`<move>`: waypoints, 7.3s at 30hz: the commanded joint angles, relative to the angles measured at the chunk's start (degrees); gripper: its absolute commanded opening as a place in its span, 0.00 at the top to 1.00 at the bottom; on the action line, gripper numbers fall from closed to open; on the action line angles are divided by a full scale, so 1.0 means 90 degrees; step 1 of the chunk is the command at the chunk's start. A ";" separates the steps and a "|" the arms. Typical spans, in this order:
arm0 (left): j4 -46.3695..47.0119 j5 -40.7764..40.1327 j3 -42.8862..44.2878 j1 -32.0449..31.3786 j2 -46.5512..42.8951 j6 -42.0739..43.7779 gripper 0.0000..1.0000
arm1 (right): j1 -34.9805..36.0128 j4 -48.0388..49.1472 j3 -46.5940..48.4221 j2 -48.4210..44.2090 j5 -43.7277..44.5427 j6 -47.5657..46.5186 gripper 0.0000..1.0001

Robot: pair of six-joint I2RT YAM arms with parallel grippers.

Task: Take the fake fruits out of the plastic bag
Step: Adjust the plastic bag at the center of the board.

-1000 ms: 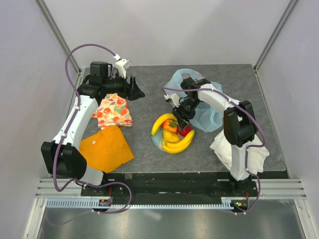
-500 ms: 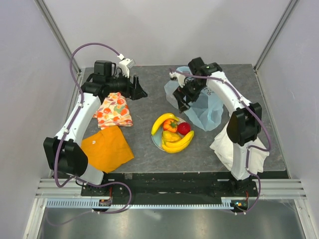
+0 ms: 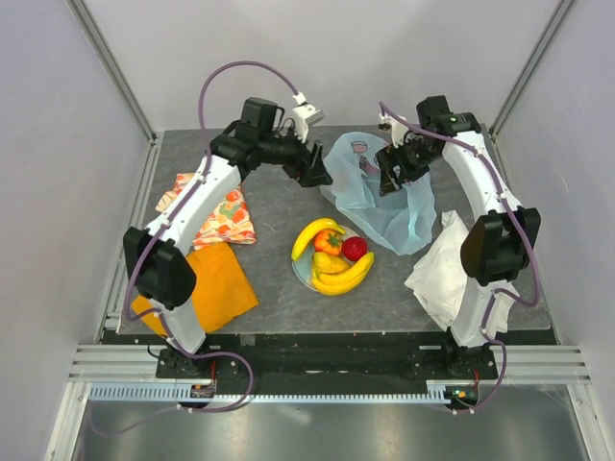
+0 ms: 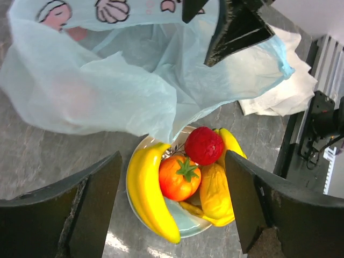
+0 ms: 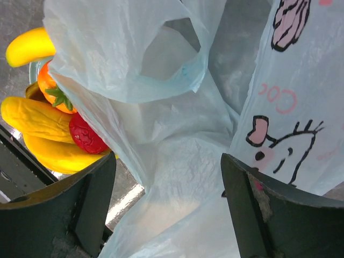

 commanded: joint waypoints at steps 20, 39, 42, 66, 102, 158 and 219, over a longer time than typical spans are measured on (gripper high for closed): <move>-0.0171 -0.3534 0.1113 -0.2340 0.1538 0.3060 0.12 | -0.0703 0.1038 -0.0063 0.0677 -0.0084 0.2226 0.16; 0.0573 -0.4551 0.0263 -0.2692 0.1811 0.6470 0.34 | -0.0772 0.1126 -0.0385 0.0872 -0.0572 0.2499 0.13; 0.0231 -0.4511 0.0262 -0.2691 0.1791 0.6471 0.78 | -0.0782 0.1126 -0.0336 0.0921 -0.0601 0.2499 0.14; 0.0533 -0.3184 -0.0636 -0.0250 -0.0172 -0.0425 0.98 | 0.0605 0.2250 0.1010 0.1917 0.0160 0.2158 0.20; 0.0738 -0.2129 0.0213 0.0433 0.0688 -0.1772 0.98 | 0.1455 0.2112 0.2808 0.3429 0.1097 0.1980 0.33; 0.0650 -0.0703 0.0087 0.0199 0.0532 -0.1352 0.98 | 0.0362 0.2652 -0.2472 -0.0004 0.2435 0.1923 0.19; 0.1373 0.0997 0.0370 -0.0289 0.1352 -0.2348 0.99 | 0.0692 0.6332 -0.0738 0.2053 0.1790 0.2118 0.02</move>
